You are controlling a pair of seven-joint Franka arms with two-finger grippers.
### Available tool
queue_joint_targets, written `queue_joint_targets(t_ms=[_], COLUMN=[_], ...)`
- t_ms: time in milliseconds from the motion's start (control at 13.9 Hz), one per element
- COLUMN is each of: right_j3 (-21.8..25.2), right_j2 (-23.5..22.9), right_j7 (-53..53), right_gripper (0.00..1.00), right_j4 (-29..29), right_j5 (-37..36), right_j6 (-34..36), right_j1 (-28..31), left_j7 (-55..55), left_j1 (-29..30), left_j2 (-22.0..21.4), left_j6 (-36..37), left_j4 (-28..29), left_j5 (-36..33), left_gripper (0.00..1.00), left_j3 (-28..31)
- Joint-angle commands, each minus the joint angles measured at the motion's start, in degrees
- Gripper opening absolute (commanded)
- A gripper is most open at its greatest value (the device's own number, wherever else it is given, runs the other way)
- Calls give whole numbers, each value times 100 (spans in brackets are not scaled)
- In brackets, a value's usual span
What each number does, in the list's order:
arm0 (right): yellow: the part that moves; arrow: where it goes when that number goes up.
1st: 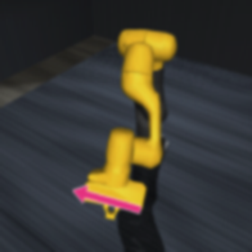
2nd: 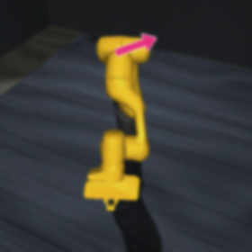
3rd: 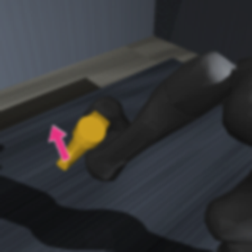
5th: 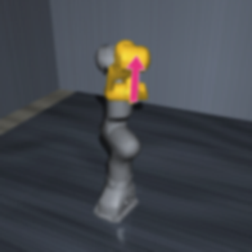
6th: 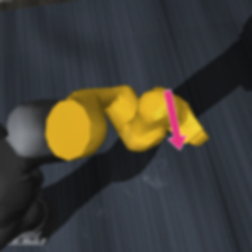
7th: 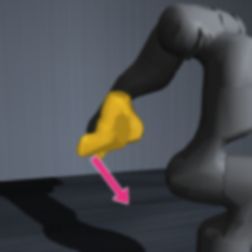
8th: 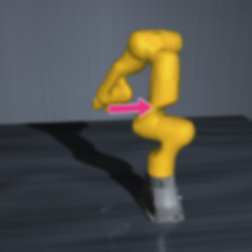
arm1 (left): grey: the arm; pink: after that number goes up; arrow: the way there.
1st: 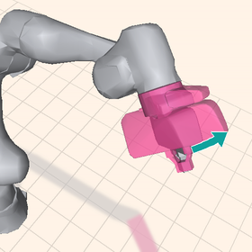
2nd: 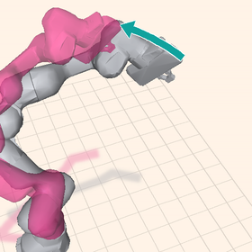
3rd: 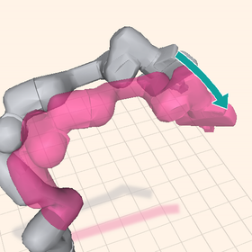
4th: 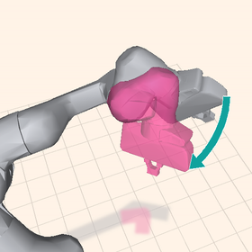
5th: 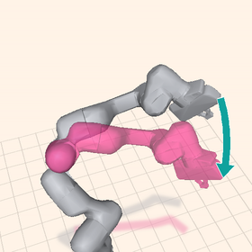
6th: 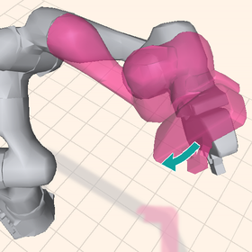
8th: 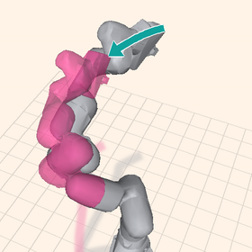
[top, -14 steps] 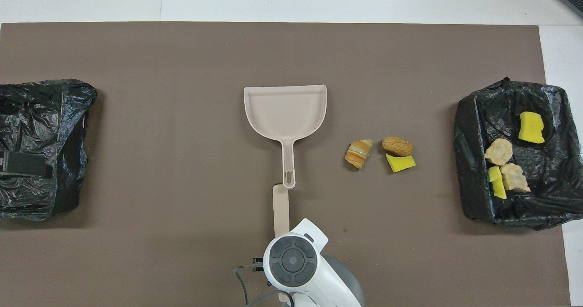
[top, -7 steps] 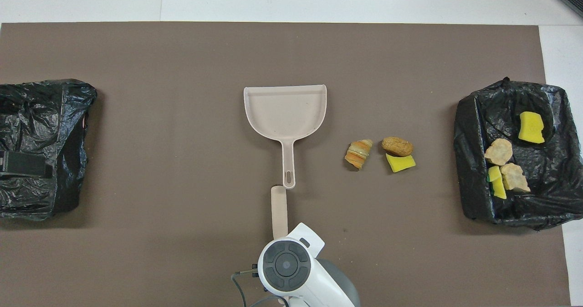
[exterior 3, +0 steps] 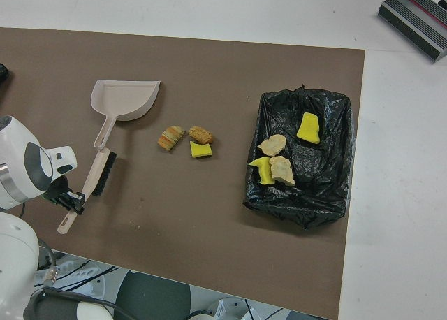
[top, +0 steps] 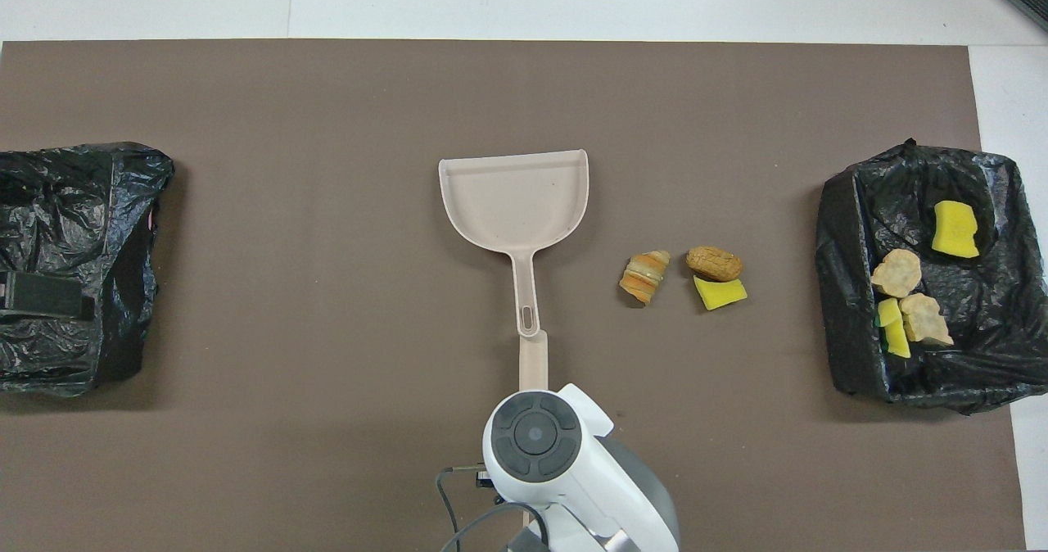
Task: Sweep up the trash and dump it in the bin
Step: 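Grasp the beige brush with the right gripper while the left gripper reaches forward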
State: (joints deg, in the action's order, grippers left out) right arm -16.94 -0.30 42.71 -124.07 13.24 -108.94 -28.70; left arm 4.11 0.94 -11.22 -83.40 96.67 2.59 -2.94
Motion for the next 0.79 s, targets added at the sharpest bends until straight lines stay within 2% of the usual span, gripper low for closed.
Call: queue_joint_targets(t_ms=[0,359,718], right_j3=[-11,6,6], right_j2=[345,697,680], right_j7=[-306,-913,-1246], right_gripper=[0,0,0], right_j4=[-21,-30,-30], right_j5=[135,21,-839], right_j6=[530,1234,1227], right_j1=[398,1137,1839], left_j7=[19,28,72], left_j1=[12,3,-120], left_j2=[-30,-30,-47], left_j6=[-27,-27,-36], left_j4=[-25,-34,-8], left_j5=[-118,-118,-92], left_gripper=[100,100,100], left_j3=[-13,-13,-92])
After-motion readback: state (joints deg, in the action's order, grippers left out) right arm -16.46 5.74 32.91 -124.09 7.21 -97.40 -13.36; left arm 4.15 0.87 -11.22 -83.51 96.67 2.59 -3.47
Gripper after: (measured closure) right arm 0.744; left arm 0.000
